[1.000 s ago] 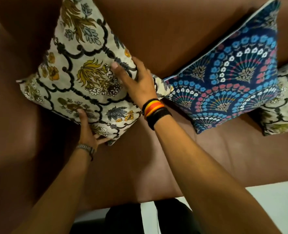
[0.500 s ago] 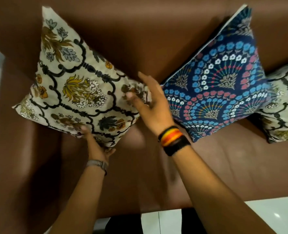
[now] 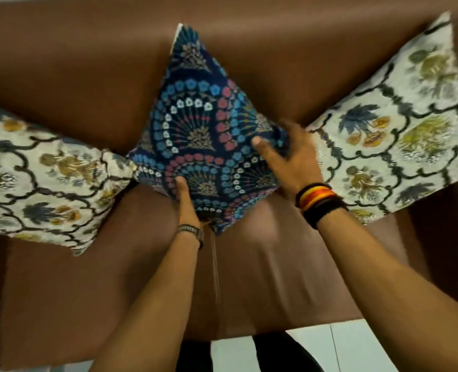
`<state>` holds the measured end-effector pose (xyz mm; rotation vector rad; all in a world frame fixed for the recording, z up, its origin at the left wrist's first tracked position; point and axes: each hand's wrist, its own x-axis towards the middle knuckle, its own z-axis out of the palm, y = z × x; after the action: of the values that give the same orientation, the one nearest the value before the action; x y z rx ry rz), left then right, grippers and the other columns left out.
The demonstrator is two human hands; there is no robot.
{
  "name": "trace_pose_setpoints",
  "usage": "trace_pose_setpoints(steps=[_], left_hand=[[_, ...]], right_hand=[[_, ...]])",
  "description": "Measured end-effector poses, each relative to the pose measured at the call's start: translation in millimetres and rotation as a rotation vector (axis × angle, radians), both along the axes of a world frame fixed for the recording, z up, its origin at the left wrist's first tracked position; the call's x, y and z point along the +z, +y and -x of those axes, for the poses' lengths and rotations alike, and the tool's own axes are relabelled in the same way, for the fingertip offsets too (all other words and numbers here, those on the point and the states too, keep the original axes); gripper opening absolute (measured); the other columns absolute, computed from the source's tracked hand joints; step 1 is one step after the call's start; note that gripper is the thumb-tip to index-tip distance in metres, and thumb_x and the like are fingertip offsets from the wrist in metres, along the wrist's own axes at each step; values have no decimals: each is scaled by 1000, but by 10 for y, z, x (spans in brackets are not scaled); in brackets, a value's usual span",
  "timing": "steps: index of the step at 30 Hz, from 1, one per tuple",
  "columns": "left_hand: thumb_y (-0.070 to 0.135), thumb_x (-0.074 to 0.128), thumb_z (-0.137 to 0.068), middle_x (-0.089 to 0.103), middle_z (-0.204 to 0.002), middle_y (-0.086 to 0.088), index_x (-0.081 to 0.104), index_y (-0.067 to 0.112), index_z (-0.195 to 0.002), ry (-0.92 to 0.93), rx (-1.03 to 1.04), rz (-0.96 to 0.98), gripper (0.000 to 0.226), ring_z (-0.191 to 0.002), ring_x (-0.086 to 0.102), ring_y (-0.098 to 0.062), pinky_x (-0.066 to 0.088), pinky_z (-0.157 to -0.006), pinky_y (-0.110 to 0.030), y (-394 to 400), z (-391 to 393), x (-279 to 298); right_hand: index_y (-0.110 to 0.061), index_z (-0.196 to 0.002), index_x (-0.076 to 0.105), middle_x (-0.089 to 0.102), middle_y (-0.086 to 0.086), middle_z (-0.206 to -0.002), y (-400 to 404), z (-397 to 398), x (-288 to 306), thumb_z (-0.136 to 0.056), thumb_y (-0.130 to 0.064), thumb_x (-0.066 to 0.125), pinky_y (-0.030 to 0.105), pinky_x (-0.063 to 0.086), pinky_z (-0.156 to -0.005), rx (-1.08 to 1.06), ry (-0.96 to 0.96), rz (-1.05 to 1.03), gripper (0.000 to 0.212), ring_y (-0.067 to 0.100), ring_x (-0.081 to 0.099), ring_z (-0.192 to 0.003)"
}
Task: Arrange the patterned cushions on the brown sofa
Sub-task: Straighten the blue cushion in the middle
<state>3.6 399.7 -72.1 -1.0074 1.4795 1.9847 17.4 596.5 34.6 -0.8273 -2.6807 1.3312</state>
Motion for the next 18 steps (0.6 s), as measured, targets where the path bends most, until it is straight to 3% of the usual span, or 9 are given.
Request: trace_pose_setpoints(steps=[3,6,9,11,13,14,16,18], left_hand=[[97,57,-65,43,-168,-3,34,27,-166,43,6,73,125,-147,48,-29,43,-119,-55,-36,-68,-63],[97,53,-71,57,-157,-4,46,26,-159,42,-22,113,113,-139,56,-31,48,-112,-62,-55,-95,-133],[97,55,-61,60,-153,-3,49,26,-157,49,17,106,119,-137,59,-30,50,-111,-60,10,-99,-64],[96,53,-63,53,-161,-2,43,29,-161,35,66,77,119,-144,53,-28,46,-116,-58,107,-168,-62],[104,55,-58,41,-169,1,35,34,-165,-32,144,72,129,-151,45,-28,42,-119,-60,234,-302,-81],[107,55,-53,37,-172,1,31,37,-166,-77,182,85,135,-153,42,-29,41,-119,-61,325,-382,-105],[110,55,-44,35,-171,4,29,40,-166,-169,190,101,143,-151,43,-31,47,-112,-62,598,-567,-146],[111,54,-34,36,-162,11,31,43,-163,-219,126,35,148,-138,48,-27,60,-94,-55,991,-746,-54]], right_hand=[[-22,-164,40,46,16,-163,-29,85,-178,-86,-76,55,56,37,-125,116,-71,19,96,40,41,-152],[-26,-167,34,38,16,-168,10,134,-307,-92,-72,57,59,35,-126,116,-74,34,90,41,34,-157],[-28,-166,35,40,13,-168,88,103,-329,-94,-70,61,59,37,-126,134,-57,91,88,38,38,-156],[-28,-165,39,44,8,-168,199,45,-207,-96,-67,63,49,41,-125,133,-29,124,83,29,43,-155],[-28,-162,45,47,3,-166,392,-89,-33,-102,-56,66,28,42,-119,79,24,104,70,17,47,-149],[-28,-159,49,50,2,-163,527,-182,55,-103,-51,66,26,44,-116,32,69,54,63,14,50,-144],[-26,-151,56,56,1,-152,878,-401,237,-104,-48,65,41,50,-116,-92,172,-60,52,15,54,-139],[-20,-145,60,55,-2,-143,1295,-602,361,-104,-47,64,45,50,-115,-234,265,-170,49,13,54,-134]])
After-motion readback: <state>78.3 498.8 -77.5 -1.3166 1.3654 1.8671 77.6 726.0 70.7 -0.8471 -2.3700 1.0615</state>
